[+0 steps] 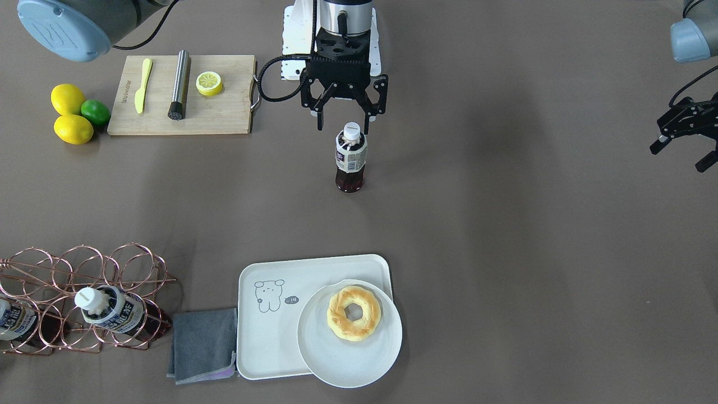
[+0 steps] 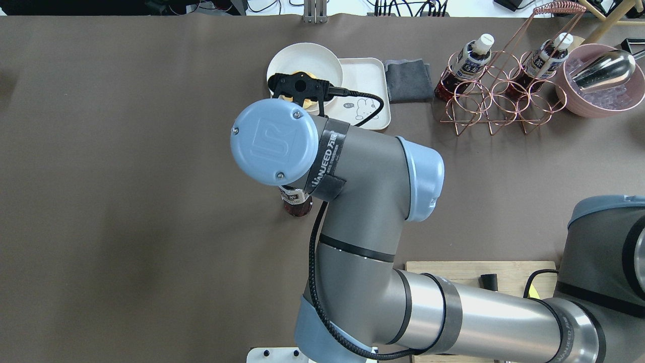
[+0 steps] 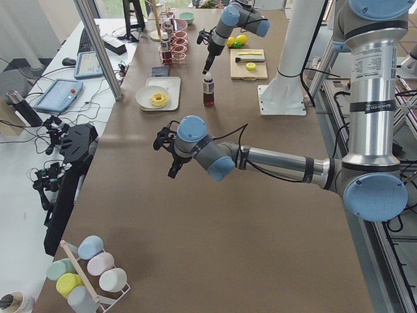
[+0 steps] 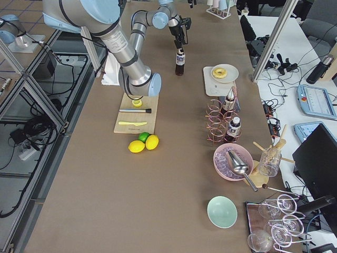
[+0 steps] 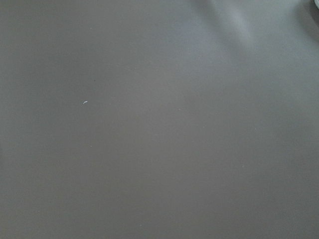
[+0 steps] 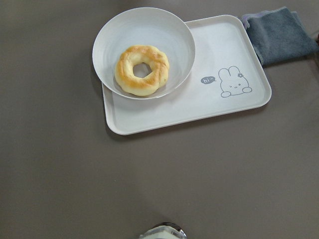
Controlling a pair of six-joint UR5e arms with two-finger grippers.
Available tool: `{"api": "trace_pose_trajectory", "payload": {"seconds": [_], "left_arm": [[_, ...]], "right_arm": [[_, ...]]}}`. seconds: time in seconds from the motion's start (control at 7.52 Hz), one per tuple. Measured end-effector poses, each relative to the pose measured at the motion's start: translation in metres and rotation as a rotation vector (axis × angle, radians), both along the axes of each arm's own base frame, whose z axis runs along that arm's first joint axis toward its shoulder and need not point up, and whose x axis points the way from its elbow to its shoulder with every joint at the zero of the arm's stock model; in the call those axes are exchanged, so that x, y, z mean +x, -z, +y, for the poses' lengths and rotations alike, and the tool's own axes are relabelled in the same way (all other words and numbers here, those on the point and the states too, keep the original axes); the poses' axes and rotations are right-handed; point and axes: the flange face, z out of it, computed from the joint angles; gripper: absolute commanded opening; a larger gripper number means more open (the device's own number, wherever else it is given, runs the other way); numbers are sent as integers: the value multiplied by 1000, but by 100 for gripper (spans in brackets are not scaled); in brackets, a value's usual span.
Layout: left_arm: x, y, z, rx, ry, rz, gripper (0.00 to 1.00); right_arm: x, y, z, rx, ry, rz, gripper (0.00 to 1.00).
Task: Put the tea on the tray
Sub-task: 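Lower the tea bottle onto the table in front of the tray and release, then withdraw the right arm while the left arm reaches toward the tea bottle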
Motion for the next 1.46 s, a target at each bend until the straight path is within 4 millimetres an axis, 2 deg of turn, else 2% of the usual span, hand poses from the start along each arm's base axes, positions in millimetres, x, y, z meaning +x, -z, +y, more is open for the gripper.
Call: {"api": "trace_pose_trajectory", "payload": {"seconds": [0.13,0.27,0.4,0.53,0.66,0.8,1.06,1.2,1.46], "left_arm": [[0,3,-1,-1,1,4,100],[1,9,-3,-3,4,8,100],[2,22,-7,-9,6,10,100],[6,48,-13,-25,16,20,100],[18,82,-17,-46,24,45,100],[41,118,-20,-73,27,83,100],[105,190,-20,-129,18,172,100],[144,223,-16,-158,15,201,100],[221,303,-4,-207,36,182,100]], "right_arm": [[16,3,-14,-17,-5,-20,100],[42,3,-34,-48,1,-44,100],[73,-9,-52,-66,17,-55,100],[106,-34,-63,-65,43,-48,100],[137,-67,-76,-70,72,-21,100],[168,-102,-93,-85,106,7,100],[225,-177,-114,-66,153,35,100],[256,-226,-117,-40,172,13,100],[341,-334,-108,9,226,0,100]]}}
